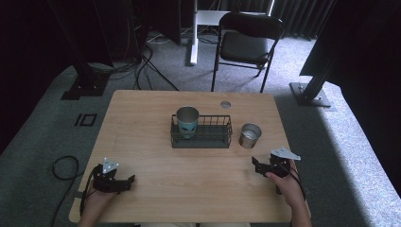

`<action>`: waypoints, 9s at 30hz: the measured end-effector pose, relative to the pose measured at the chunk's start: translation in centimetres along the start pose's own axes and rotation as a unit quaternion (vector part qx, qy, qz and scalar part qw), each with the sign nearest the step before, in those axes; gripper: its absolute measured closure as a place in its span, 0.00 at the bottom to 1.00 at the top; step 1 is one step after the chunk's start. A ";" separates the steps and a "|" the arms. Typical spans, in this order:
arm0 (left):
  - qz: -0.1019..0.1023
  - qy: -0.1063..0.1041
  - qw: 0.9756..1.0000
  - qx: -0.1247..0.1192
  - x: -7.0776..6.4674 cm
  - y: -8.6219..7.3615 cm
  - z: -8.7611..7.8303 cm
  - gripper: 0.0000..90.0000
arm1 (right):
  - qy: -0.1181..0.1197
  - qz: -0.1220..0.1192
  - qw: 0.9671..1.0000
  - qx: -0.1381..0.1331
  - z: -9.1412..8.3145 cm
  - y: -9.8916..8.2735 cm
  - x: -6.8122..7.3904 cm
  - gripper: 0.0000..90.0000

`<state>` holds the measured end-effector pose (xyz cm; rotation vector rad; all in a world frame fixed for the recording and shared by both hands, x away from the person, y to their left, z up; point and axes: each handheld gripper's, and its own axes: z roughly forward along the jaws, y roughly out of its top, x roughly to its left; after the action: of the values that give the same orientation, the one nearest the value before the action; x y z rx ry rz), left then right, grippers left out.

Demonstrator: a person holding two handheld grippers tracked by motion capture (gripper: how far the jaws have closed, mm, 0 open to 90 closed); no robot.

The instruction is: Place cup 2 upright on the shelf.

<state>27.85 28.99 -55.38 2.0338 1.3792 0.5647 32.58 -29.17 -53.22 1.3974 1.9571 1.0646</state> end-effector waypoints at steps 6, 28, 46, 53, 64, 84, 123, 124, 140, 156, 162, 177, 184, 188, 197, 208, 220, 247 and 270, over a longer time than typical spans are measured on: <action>0.000 0.000 1.000 0.000 0.0 0.0 0.0 0.03 | -0.001 -0.002 1.000 -0.002 0.6 0.5 -0.1 0.13; 0.000 0.000 1.000 0.000 0.0 0.0 0.0 0.03 | 0.001 -0.002 1.000 -0.023 2.7 2.7 -0.2 0.13; 0.000 0.000 1.000 -0.001 0.0 0.0 0.0 0.03 | -0.003 -0.005 0.999 -0.032 4.6 5.1 -0.3 0.13; 0.001 -0.002 1.000 -0.001 0.0 0.0 0.0 0.03 | 0.000 -0.006 1.000 -0.029 5.2 5.4 -0.2 0.13; 0.001 -0.002 1.000 0.000 0.0 0.0 0.0 0.03 | 0.007 -0.010 0.999 -0.033 6.1 6.0 0.2 0.13; 0.001 -0.002 1.000 -0.001 0.0 0.0 0.0 0.03 | -0.001 -0.022 0.999 -0.045 6.8 6.5 0.5 0.15; 0.001 -0.002 1.000 0.000 0.0 0.0 0.0 0.03 | -0.004 -0.019 0.998 -0.062 1.9 11.4 0.8 0.15; 0.001 -0.002 1.000 0.000 0.0 0.0 0.0 0.03 | -0.002 -0.019 0.998 -0.063 1.8 11.6 0.9 0.15; 0.001 -0.002 1.000 -0.001 0.0 0.0 0.0 0.03 | 0.008 -0.035 0.996 -0.081 0.4 14.3 2.2 0.15; 0.001 -0.002 1.000 -0.001 0.0 0.0 0.0 0.03 | 0.037 -0.052 0.994 -0.084 1.0 16.2 4.9 0.15; 0.001 -0.002 1.000 0.000 0.0 0.0 0.0 0.03 | 0.047 -0.061 0.993 -0.085 1.4 16.7 6.1 0.15; 0.001 -0.002 1.000 0.000 0.0 0.0 0.0 0.03 | 0.071 -0.075 0.991 -0.080 2.7 17.5 8.8 0.15; 0.001 -0.002 1.000 0.000 0.0 0.0 0.0 0.03 | 0.079 -0.082 0.990 -0.079 3.3 18.0 10.0 0.15; 0.001 -0.002 1.000 0.000 0.0 0.0 0.0 0.03 | 0.082 -0.084 0.990 -0.075 3.8 18.0 10.6 0.15; 0.002 -0.002 1.000 0.000 0.0 0.0 0.0 0.03 | 0.090 -0.084 0.990 -0.064 5.1 17.6 11.5 0.15; 0.002 -0.002 1.000 0.000 0.0 0.0 0.0 0.03 | 0.085 -0.080 0.992 -0.054 6.5 16.4 11.8 0.15; 0.001 -0.002 1.000 0.000 0.0 0.0 0.0 0.03 | 0.084 -0.077 0.993 -0.040 8.1 15.0 12.0 0.15; 0.003 -0.003 1.000 0.000 0.0 0.0 0.0 0.03 | 0.086 -0.062 0.993 -0.042 9.6 13.3 12.3 0.15; 0.003 -0.003 1.000 0.000 0.0 0.0 0.0 0.03 | 0.095 -0.070 0.992 -0.054 6.7 13.1 10.9 0.13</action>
<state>27.88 28.99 -55.38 2.0373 1.3703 0.5609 41.07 -14.72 -45.81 1.1202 2.0618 1.2558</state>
